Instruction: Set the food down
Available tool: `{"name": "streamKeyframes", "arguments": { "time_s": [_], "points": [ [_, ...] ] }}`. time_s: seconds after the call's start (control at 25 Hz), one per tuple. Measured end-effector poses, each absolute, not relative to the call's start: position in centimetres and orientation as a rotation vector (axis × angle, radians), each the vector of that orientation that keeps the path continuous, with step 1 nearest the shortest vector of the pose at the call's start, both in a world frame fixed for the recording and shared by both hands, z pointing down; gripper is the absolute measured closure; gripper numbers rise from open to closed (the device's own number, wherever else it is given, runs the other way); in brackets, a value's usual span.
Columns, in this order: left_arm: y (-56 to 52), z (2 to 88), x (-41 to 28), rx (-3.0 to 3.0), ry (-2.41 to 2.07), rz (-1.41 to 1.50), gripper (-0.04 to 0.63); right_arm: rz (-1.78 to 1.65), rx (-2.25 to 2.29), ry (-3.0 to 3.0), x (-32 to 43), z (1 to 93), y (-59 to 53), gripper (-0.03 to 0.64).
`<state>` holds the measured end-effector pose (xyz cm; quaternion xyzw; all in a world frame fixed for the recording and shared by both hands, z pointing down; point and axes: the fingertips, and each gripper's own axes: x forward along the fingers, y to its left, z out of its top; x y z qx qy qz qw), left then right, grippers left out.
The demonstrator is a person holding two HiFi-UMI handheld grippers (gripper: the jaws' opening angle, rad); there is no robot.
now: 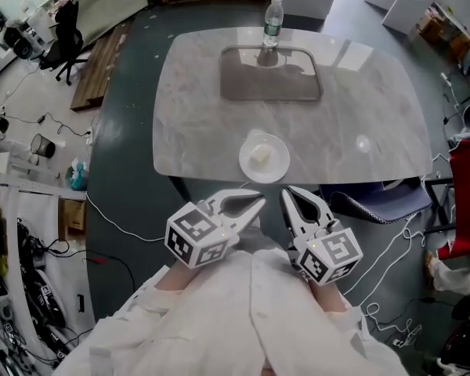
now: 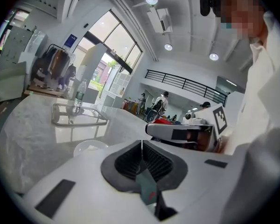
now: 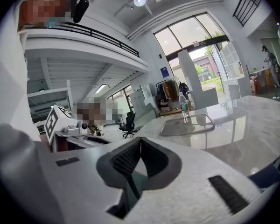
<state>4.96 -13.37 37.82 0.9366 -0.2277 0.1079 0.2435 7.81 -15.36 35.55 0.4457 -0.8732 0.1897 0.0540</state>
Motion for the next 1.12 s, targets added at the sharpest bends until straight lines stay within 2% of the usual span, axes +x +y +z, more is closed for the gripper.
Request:
{"name": "streamKeyframes", "arguments": {
  "time_s": [0.56, 1.12],
  "points": [
    [-21.3, 38.4, 6.1, 2.501, -0.763, 0.285, 0.574, 0.596, 1.229, -2.704, 9.5, 36.4, -24.0, 0.614],
    [-22.7, 39.0, 5.1, 2.469, -0.779, 0.258, 0.574, 0.604, 1.199, -2.689, 8.8, 37.4, -25.2, 0.614]
  ]
}}
